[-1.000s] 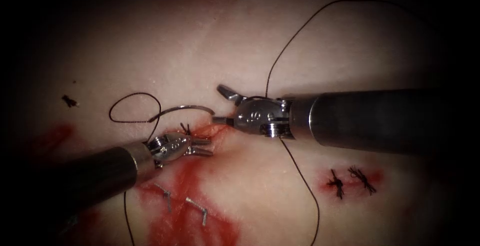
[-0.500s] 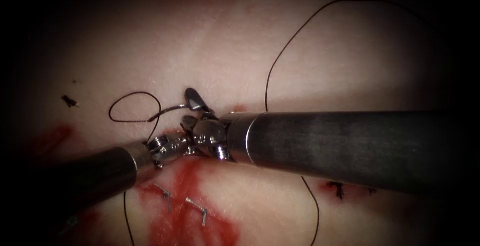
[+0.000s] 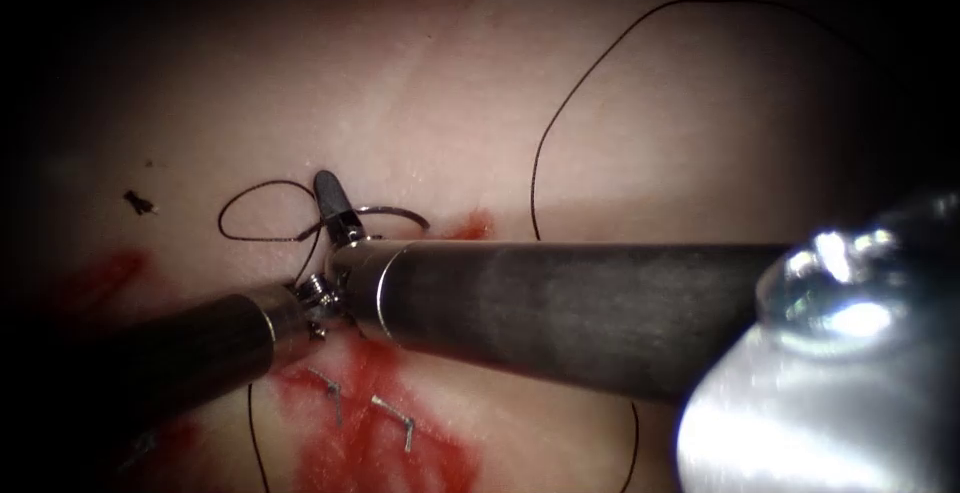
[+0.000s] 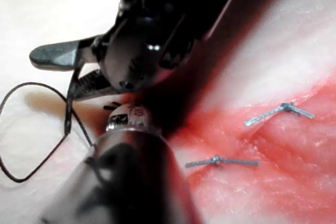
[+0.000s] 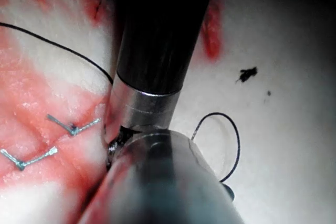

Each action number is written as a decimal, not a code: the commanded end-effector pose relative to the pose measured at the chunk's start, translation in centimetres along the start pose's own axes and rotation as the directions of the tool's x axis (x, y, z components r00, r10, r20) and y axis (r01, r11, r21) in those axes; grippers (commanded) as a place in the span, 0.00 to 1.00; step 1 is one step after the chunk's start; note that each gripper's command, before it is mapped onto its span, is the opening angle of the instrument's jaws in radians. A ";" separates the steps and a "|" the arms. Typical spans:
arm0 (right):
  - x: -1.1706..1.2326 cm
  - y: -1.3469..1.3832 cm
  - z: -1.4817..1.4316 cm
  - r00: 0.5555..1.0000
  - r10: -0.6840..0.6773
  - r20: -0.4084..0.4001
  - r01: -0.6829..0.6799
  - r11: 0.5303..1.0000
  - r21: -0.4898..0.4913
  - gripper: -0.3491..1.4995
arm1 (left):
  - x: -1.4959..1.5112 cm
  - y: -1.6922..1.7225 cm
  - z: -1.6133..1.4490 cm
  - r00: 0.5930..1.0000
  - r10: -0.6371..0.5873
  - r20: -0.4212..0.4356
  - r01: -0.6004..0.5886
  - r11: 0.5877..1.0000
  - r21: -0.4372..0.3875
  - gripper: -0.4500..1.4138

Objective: Wound Closure

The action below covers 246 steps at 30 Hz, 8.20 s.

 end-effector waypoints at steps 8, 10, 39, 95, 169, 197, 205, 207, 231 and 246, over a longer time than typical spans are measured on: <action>0.00 -0.10 0.04 1.000 -0.020 0.009 0.020 1.000 -0.002 0.91 | 0.01 -0.01 0.08 1.000 0.001 -0.001 -0.001 1.000 0.000 0.36; -0.01 -0.11 0.01 1.000 -0.021 0.010 0.021 1.000 -0.002 0.83 | 0.01 -0.01 0.08 1.000 0.001 -0.001 -0.001 1.000 0.000 0.36; -1.18 0.48 -0.02 0.690 0.530 -0.493 -0.323 0.835 0.445 0.00 | 0.01 -0.01 0.08 1.000 0.002 0.002 -0.002 1.000 0.000 0.36; -1.67 0.22 0.50 0.011 1.000 -0.015 -0.567 0.019 0.823 0.00 | 1.13 -0.30 -0.43 0.941 0.228 -0.249 -0.170 0.958 0.231 0.31; -1.63 0.09 0.47 -0.040 0.990 0.139 -0.570 -0.137 0.810 0.00 | 1.33 -0.60 -0.58 0.955 0.251 -0.158 -0.215 0.952 0.217 0.54; -1.45 -0.15 0.09 -0.150 0.813 0.562 -0.504 -0.552 0.664 0.00 | 1.34 -0.62 -0.64 0.958 0.242 -0.157 -0.202 0.951 0.232 0.51; -1.33 -0.21 -0.02 -0.187 0.690 0.699 -0.425 -0.699 0.575 0.00 | 1.33 -0.62 -0.65 0.957 0.243 -0.157 -0.203 0.951 0.232 0.51; -1.29 -0.22 -0.06 -0.197 0.631 0.750 -0.394 -0.751 0.529 0.00 | 1.33 -0.62 -0.65 0.957 0.243 -0.157 -0.203 0.951 0.231 0.51; -1.69 0.15 0.30 -0.422 0.758 0.497 -0.481 -0.652 0.586 0.90 | 1.34 -0.59 -0.68 0.960 0.232 -0.159 -0.193 0.954 0.228 0.50; -1.90 0.75 0.54 -0.106 0.994 0.021 -0.720 -0.091 0.688 0.99 | 1.32 -0.48 -0.57 0.960 0.237 -0.152 -0.200 0.954 0.224 0.45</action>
